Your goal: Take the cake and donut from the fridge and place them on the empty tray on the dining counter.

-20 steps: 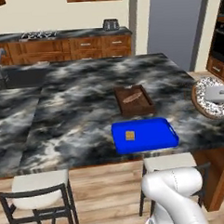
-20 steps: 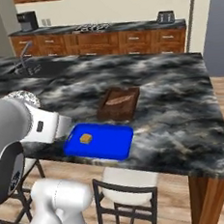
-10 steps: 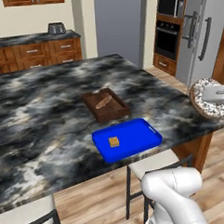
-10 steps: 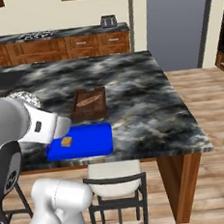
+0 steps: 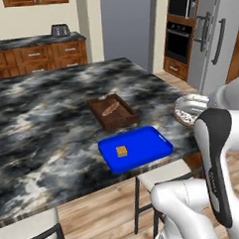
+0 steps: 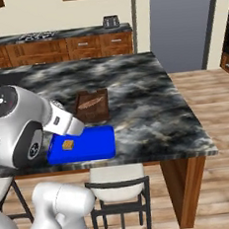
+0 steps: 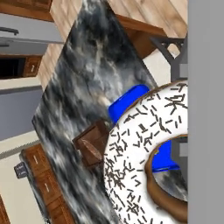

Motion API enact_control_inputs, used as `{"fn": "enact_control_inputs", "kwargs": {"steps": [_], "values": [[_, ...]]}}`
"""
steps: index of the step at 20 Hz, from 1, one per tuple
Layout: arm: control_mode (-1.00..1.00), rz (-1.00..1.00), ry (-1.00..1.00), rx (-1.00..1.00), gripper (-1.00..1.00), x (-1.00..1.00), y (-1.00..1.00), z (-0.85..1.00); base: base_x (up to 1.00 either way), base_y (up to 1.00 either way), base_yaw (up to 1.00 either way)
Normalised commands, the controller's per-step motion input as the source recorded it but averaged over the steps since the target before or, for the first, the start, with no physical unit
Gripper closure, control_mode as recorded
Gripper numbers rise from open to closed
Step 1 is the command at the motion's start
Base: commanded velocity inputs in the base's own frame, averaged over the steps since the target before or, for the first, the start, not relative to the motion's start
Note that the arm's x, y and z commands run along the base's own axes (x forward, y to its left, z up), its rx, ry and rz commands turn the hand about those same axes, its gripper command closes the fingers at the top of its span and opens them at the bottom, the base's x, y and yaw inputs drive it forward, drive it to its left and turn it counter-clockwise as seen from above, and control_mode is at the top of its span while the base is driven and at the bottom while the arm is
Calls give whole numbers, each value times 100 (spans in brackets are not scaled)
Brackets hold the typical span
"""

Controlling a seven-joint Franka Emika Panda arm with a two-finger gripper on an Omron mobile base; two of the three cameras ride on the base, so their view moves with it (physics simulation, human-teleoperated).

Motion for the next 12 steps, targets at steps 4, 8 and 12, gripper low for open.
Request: {"fn": "enact_control_inputs", "kwargs": {"steps": [4, 8, 12], "values": [[-100, -3, 16, 0, 100, 100, 16, -87, 0, 0, 0], [-100, 0, 21, 0, 100, 88, 9, -80, 0, 0, 0], [-100, 0, 24, 2, 100, 87, 8, -86, 0, 0, 0]]}}
